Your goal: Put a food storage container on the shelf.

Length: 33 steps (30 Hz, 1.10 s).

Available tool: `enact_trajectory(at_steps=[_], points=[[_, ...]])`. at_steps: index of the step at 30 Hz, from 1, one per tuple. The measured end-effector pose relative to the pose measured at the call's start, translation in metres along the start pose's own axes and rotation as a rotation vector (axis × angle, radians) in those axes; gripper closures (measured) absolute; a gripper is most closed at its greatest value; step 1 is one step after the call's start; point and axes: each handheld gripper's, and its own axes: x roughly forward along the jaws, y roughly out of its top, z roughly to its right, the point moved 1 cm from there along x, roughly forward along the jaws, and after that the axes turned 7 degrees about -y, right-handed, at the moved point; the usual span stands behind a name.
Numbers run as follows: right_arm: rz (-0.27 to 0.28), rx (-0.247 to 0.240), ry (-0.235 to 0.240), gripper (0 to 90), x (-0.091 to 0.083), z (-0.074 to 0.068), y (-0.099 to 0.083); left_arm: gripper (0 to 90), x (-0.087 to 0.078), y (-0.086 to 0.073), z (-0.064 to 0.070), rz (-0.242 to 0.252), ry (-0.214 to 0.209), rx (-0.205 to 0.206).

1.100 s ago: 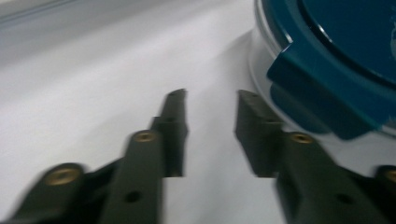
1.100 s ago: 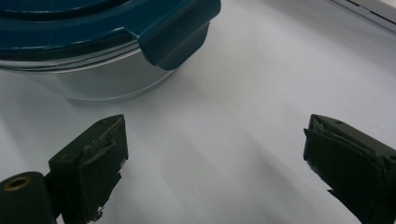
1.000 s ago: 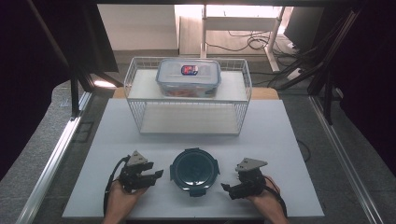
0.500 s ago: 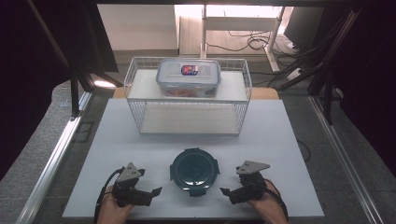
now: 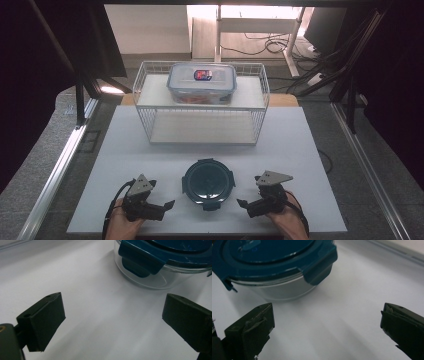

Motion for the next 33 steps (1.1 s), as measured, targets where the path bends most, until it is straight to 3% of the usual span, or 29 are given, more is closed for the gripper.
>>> enact_trajectory(at_steps=[9,13,17,20,24,27,33], points=[[0.027,0.039,0.011,0.0,-0.005,0.001,0.006,4.4,-0.001,0.006,0.000,-0.001,-0.036,-0.020],[0.012,0.033,-0.006,0.0,-0.007,-0.001,0.011,3.9,-0.002,0.013,0.003,0.008,-0.059,-0.026],[-0.033,0.046,0.006,0.0,-0.004,-0.001,0.015,2.7,-0.004,0.021,0.005,0.038,-0.094,-0.030],[-0.039,0.065,0.033,0.0,-0.002,-0.001,0.020,3.8,-0.002,0.027,0.008,0.012,-0.080,-0.011],[-0.034,0.091,0.061,0.0,-0.003,-0.002,0.032,4.0,0.003,0.035,0.011,-0.018,-0.094,-0.004],[-0.071,0.119,0.095,1.3,-0.001,-0.001,0.039,5.8,0.007,0.041,0.011,-0.044,-0.103,-0.011],[-0.101,0.118,0.122,9.7,0.007,0.003,0.050,10.2,0.017,0.052,0.007,-0.064,-0.136,-0.044]])
